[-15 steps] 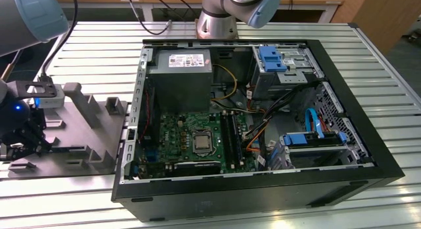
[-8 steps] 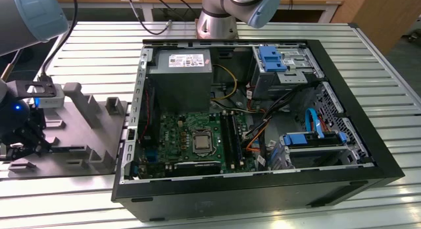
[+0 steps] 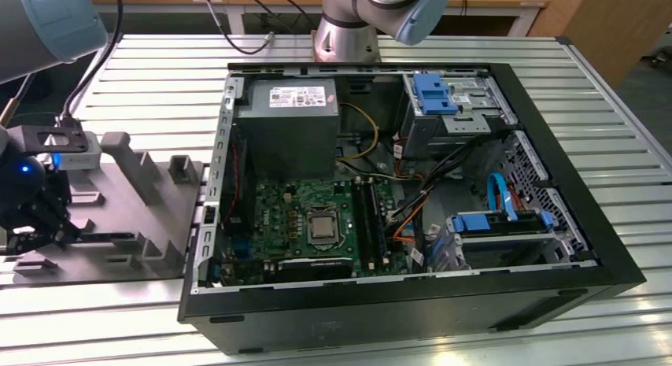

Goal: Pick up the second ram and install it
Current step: 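Pick up the second ram and move it above second insertion slot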

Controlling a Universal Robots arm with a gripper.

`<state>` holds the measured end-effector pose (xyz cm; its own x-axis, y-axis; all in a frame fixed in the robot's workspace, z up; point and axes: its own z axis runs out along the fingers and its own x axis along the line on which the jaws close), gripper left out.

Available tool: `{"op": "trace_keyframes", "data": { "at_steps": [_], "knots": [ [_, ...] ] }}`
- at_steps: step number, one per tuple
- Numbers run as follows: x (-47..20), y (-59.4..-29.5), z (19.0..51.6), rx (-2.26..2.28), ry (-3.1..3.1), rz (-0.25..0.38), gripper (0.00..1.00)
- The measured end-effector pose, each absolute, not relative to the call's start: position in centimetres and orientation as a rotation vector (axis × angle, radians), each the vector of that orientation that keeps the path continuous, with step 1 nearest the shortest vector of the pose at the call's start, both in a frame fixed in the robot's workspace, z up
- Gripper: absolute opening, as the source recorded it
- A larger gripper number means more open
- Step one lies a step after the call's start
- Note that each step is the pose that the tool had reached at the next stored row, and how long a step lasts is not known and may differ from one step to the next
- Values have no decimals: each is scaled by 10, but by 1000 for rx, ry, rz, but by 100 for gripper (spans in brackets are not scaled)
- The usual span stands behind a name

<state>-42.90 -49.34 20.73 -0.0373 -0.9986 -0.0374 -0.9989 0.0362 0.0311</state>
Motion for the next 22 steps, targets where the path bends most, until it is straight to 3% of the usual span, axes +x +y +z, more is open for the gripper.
{"op": "trace_keyframes", "data": {
  "at_steps": [22],
  "knots": [
    [-429,-493,238,-2176,2257,76,11]
  ]
}}
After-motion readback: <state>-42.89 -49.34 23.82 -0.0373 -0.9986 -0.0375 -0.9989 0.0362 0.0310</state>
